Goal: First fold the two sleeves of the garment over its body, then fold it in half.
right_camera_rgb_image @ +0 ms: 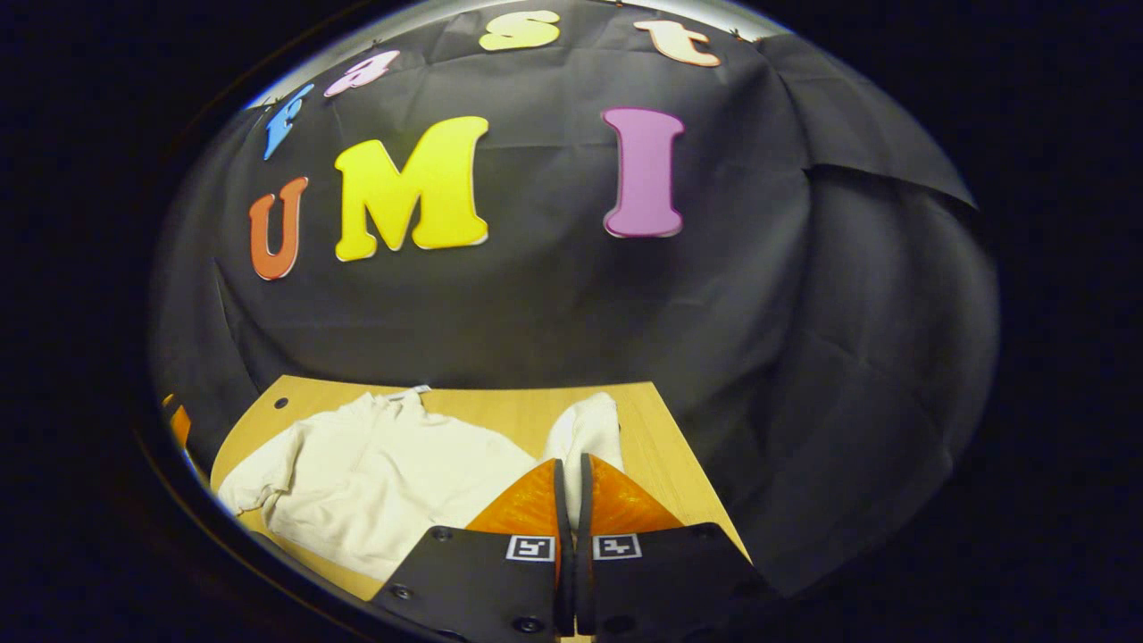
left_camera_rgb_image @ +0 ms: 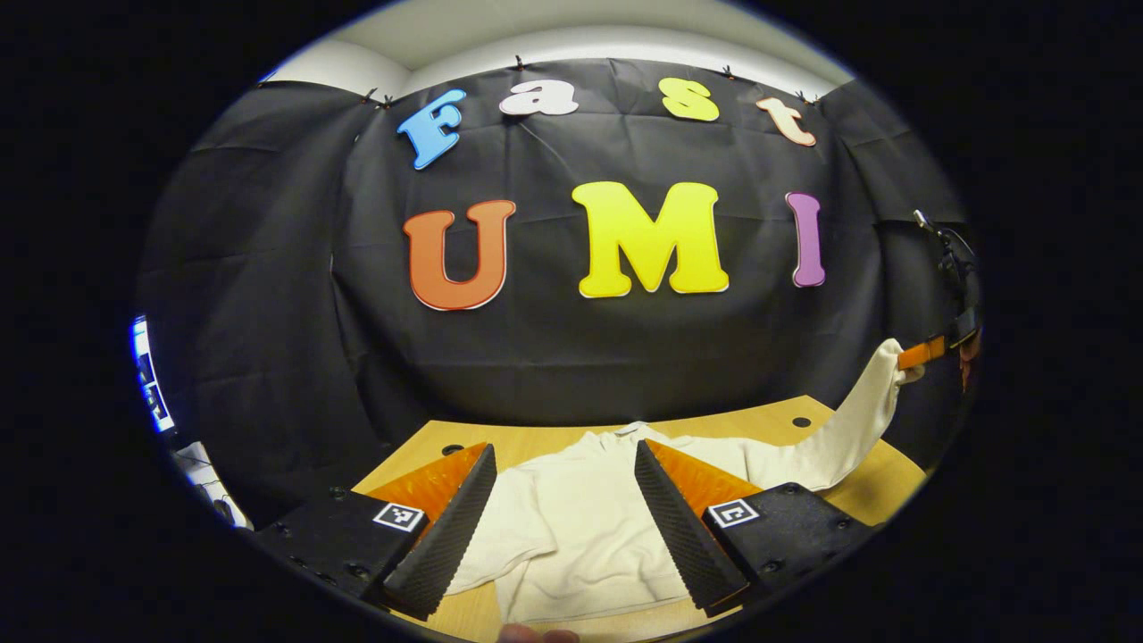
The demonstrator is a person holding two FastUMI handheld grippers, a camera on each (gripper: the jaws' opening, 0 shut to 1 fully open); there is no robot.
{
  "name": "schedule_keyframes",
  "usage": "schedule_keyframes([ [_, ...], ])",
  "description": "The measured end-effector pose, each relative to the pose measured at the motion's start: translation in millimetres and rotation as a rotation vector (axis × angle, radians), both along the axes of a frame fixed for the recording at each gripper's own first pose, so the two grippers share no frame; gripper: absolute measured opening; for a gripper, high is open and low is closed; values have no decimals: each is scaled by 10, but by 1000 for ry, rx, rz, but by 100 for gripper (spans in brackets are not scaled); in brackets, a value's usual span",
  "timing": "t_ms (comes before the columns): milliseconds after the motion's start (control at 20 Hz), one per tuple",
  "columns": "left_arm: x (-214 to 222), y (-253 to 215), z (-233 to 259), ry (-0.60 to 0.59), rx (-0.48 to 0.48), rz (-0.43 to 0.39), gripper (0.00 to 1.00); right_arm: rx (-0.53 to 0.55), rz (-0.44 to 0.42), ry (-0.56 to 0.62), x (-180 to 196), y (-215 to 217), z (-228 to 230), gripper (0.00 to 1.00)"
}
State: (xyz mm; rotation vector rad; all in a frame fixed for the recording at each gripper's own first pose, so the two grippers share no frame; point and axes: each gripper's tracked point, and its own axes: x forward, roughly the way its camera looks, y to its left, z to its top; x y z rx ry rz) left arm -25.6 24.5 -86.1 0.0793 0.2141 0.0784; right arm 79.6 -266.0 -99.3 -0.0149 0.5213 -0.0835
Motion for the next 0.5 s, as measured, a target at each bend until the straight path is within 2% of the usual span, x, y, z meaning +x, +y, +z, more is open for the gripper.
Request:
schedule_keyframes([
  [250, -143, 576, 39, -13, -16, 129, 99, 34, 138, -44, 613, 976, 247, 1],
  [500, -389, 1192, 46, -13, -2, 255, 99, 40, 300, -43, 1053, 2085, 201, 1],
])
